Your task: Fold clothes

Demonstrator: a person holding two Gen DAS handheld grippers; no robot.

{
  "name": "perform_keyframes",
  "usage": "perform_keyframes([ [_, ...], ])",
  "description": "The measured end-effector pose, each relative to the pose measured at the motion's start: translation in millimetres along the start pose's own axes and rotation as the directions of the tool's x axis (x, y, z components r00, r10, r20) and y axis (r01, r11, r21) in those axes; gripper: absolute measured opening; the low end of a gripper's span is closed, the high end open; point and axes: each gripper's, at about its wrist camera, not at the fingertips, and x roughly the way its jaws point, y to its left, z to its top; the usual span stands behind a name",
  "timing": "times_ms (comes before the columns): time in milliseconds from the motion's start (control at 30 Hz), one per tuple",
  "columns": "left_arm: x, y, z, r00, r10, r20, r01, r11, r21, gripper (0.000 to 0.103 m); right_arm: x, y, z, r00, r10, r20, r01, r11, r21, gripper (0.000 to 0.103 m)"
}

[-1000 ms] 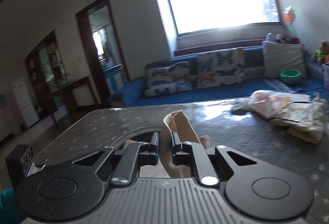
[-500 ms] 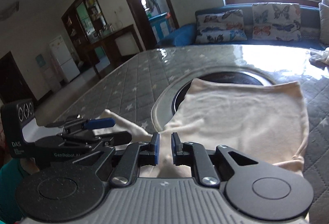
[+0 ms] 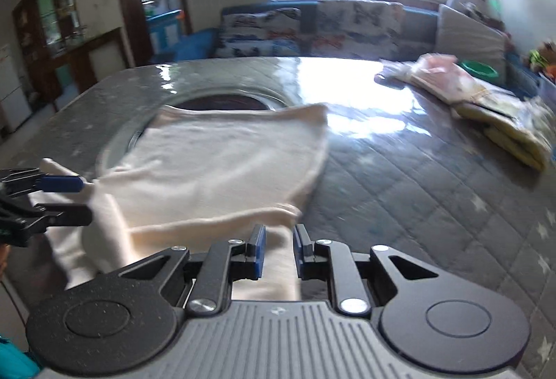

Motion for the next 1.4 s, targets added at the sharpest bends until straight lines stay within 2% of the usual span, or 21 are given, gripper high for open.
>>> perform_keyframes([
  [33, 3, -2, -1, 1.000, -0.006, -0.010, 0.006, 1.000, 0.007, 0.067, 3, -3, 0, 1.000, -0.002, 0.001, 0.002, 1.000, 0.004, 0.016],
  [67, 6, -4, -1, 1.000, -0.010, -0.020, 0.011, 1.000, 0.012, 0.055, 6, -6, 1, 1.000, 0.002, 0.008, -0.002, 1.000, 0.003, 0.017],
  [133, 10, -8, -2, 0.999, -0.008, -0.038, 0.009, 1.000, 0.023, 0.041, 14, -6, 4, 1.000, 0.023, 0.019, -0.023, 1.000, 0.000, 0.016],
  [167, 10, -9, -2, 0.999, -0.002, -0.038, 0.003, 1.000, 0.031, 0.029, 18, -5, 6, 0.999, 0.036, 0.024, -0.036, 0.999, -0.002, 0.017],
  [267, 3, -10, 1, 1.000, 0.003, -0.020, -0.002, 0.999, 0.042, 0.014, 26, 1, 9, 0.997, 0.066, 0.033, -0.065, 0.997, -0.037, 0.018],
  [333, -4, -9, 3, 1.000, 0.004, -0.001, -0.004, 0.999, 0.049, 0.010, 31, 8, 10, 0.995, 0.091, 0.031, -0.087, 0.991, -0.099, 0.024],
  [367, -8, -9, 3, 1.000, 0.008, 0.007, -0.008, 0.999, 0.054, 0.009, 33, 11, 10, 0.994, 0.103, 0.029, -0.099, 0.987, -0.129, 0.029],
  [433, -13, -7, 4, 1.000, 0.016, 0.018, -0.017, 0.998, 0.063, 0.008, 38, 18, 10, 0.992, 0.124, 0.024, -0.117, 0.974, -0.192, 0.032],
  [567, -22, -2, 1, 1.000, 0.015, 0.022, -0.017, 0.998, 0.060, 0.007, 43, 24, 9, 0.994, 0.110, 0.012, -0.101, 0.946, -0.307, 0.032],
  [733, -27, 5, -3, 1.000, -0.003, -0.009, 0.003, 1.000, 0.018, 0.009, 44, 17, 12, 0.992, 0.125, -0.017, -0.123, 0.930, -0.346, 0.032],
  [800, -26, 5, -2, 1.000, -0.004, -0.008, 0.004, 1.000, 0.012, 0.014, 46, 14, 14, 0.991, 0.128, -0.030, -0.130, 0.926, -0.355, 0.032],
  [833, -25, 5, 0, 1.000, -0.003, -0.007, 0.003, 1.000, 0.008, 0.023, 48, 13, 14, 0.991, 0.131, -0.035, -0.134, 0.924, -0.358, 0.032],
  [867, -24, 4, 1, 1.000, -0.006, -0.009, 0.006, 1.000, 0.001, 0.039, 49, 12, 15, 0.990, 0.134, -0.039, -0.139, 0.922, -0.362, 0.032],
  [933, -19, 2, 2, 1.000, -0.015, -0.020, 0.015, 1.000, -0.009, 0.056, 53, 11, 16, 0.989, 0.140, -0.052, -0.149, 0.916, -0.372, 0.032],
  [1000, -12, -1, 2, 0.999, -0.030, -0.038, 0.030, 1.000, -0.009, 0.056, 57, 10, 15, 0.987, 0.147, -0.070, -0.163, 0.908, -0.386, 0.033],
  [1100, -4, -5, 2, 0.997, -0.048, -0.064, 0.048, 0.999, -0.007, 0.054, 58, 9, 15, 0.985, 0.155, -0.079, -0.174, 0.899, -0.402, 0.027],
  [1133, -1, -7, 1, 0.996, -0.049, -0.071, 0.049, 0.999, -0.003, 0.046, 57, 8, 15, 0.984, 0.161, -0.081, -0.180, 0.899, -0.399, 0.017],
  [1167, 1, -8, 0, 0.996, -0.047, -0.079, 0.047, 0.999, -0.001, 0.028, 56, 7, 16, 0.983, 0.164, -0.081, -0.183, 0.901, -0.393, 0.009],
  [1233, 2, -7, -2, 0.995, -0.039, -0.088, 0.039, 0.999, -0.006, 0.014, 54, 6, 16, 0.984, 0.160, -0.074, -0.176, 0.905, -0.388, 0.005],
  [1400, -23, -5, 0, 1.000, -0.014, -0.026, 0.014, 1.000, 0.005, 0.010, 42, -1, 15, 0.997, 0.078, 0.018, -0.066, 0.930, -0.362, 0.000],
])
